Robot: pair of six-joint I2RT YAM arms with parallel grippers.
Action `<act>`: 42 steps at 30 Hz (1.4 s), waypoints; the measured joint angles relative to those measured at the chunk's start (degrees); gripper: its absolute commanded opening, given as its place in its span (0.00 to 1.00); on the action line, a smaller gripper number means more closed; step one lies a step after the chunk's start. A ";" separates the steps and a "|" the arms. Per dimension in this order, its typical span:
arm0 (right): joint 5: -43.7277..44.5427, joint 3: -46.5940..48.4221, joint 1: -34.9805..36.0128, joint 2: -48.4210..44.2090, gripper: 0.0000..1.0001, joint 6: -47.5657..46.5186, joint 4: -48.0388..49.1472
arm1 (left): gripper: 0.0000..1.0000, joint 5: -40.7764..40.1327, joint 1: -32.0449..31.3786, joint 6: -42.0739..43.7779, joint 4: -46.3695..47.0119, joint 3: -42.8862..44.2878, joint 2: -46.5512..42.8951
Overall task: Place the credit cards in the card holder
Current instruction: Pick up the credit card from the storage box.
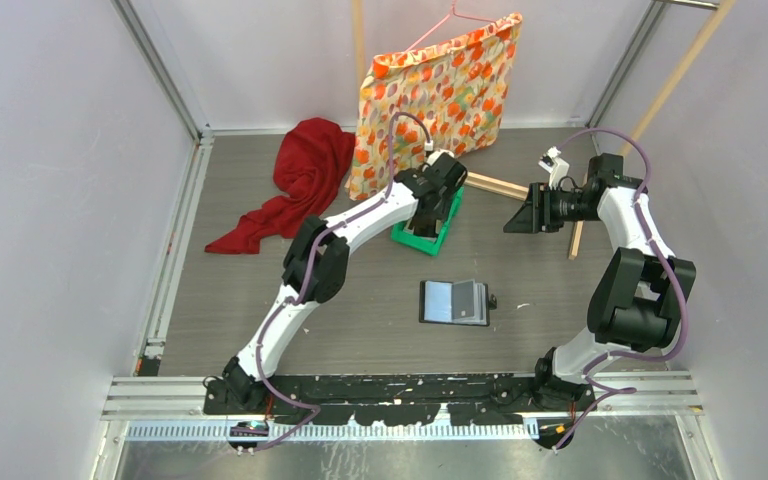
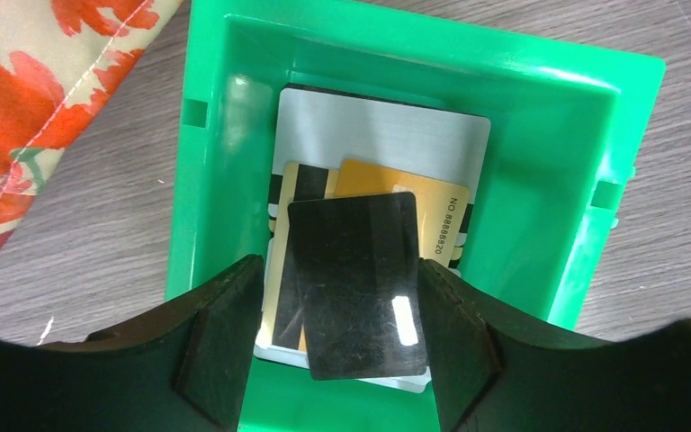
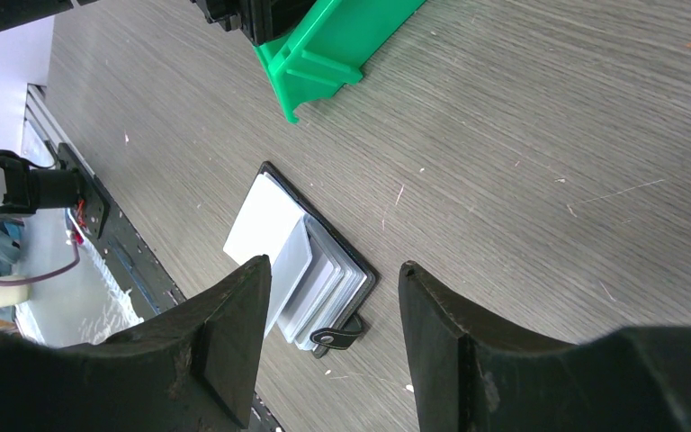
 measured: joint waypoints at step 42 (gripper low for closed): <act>-0.46 0.00 0.00 0.00 0.59 0.00 0.00 | 0.54 5.53 1.75 4.90 -1.62 4.72 3.98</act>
